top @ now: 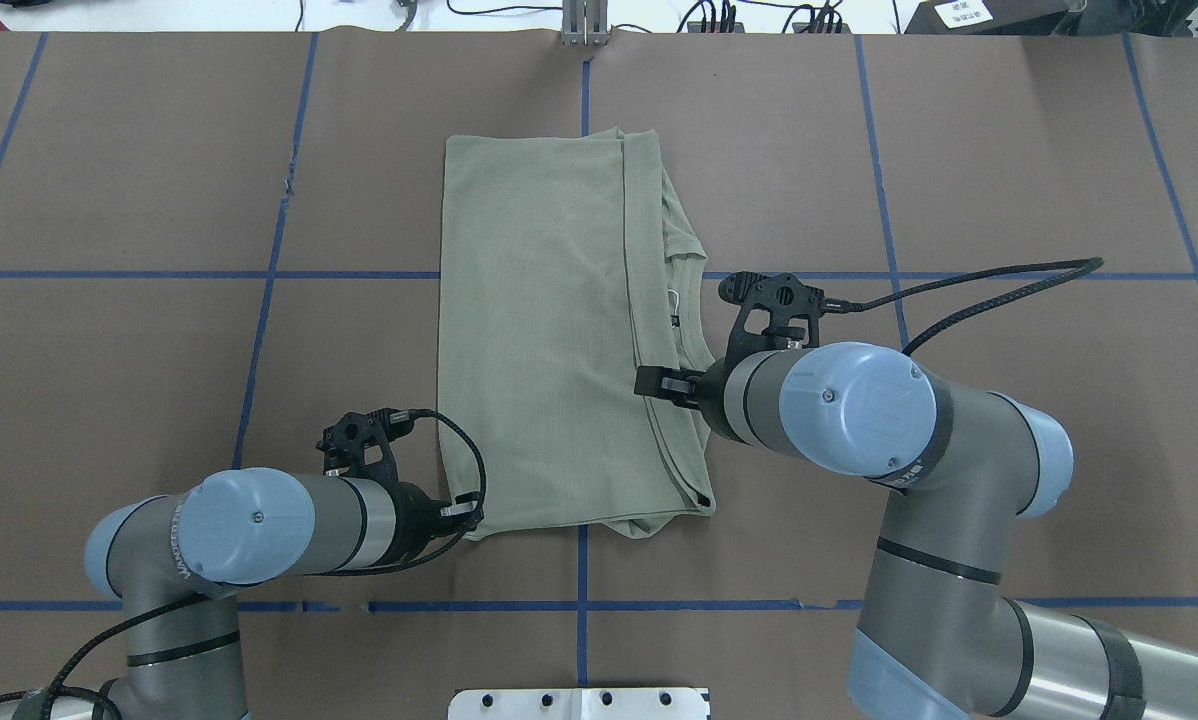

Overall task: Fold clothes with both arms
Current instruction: 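Lower the left gripper onto the near shirt corner and close it, then move the right gripper to the other near corner of the shirt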

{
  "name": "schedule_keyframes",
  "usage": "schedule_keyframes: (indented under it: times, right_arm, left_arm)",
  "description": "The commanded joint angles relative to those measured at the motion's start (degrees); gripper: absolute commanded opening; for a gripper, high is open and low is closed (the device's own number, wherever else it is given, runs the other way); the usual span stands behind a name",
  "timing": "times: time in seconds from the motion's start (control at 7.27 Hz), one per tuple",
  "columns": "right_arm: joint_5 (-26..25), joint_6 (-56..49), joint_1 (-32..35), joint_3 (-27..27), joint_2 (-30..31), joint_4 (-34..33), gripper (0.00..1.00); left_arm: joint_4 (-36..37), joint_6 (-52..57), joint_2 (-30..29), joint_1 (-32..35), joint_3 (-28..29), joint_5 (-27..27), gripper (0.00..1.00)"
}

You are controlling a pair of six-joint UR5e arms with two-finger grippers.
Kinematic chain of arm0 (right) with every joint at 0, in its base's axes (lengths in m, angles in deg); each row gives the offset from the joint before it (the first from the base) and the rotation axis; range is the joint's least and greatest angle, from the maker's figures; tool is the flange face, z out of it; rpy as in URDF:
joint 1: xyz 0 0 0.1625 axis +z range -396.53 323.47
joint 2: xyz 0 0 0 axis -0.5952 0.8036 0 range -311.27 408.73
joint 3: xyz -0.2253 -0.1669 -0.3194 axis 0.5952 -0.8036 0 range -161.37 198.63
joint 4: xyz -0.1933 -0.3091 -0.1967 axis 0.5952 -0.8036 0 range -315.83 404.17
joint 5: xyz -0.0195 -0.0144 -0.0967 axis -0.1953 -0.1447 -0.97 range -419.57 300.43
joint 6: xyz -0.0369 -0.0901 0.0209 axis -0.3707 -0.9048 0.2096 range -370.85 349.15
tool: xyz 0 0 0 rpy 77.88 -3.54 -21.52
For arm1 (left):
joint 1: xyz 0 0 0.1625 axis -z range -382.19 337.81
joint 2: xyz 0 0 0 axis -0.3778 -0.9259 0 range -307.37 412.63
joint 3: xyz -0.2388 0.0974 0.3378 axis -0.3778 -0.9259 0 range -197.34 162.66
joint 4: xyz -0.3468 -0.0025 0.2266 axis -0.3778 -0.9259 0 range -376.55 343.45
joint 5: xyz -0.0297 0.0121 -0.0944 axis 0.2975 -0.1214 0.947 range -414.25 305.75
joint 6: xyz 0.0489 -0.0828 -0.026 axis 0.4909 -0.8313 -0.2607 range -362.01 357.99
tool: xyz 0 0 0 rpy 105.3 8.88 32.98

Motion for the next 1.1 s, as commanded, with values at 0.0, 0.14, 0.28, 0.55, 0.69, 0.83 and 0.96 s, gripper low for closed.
schedule_keyframes:
  times: [0.0,0.14,0.28,0.55,0.69,0.83,0.96]
  right_arm:
    - [0.4,13.6,-0.9,0.0,-1.8,-7.2,0.98]
    - [0.7,19.1,-1.6,-0.2,-3.9,-11.8,0.98]
    - [0.7,22.1,-2.5,-2.4,-4.9,-11.8,0.98]
    - [0.1,22.0,-4.4,-7.4,-8.2,-11.7,1.0]
    - [0.1,22.1,-5.0,-7.1,-8.3,-11.7,1.0]
    - [-0.1,22.5,-6.3,-7.4,-8.1,-11.8,1.0]
    - [-0.3,22.7,-7.1,-8.1,-7.8,-11.7,1.0]
  left_arm:
    - [0.0,0.1,-0.1,0.0,-0.6,0.2,0.0]
    - [0.0,0.1,-0.1,0.0,-0.8,0.2,0.0]
    - [0.0,0.1,-0.2,0.0,-1.3,0.2,0.0]
    - [0.0,0.2,-0.2,0.0,-1.4,0.2,0.0]
    - [-0.1,0.2,-0.2,0.0,-1.4,0.2,0.0]
    - [-0.1,0.2,-0.2,0.0,-1.3,0.2,0.0]
    - [-0.1,0.2,-0.2,0.0,-1.4,0.2,0.0]
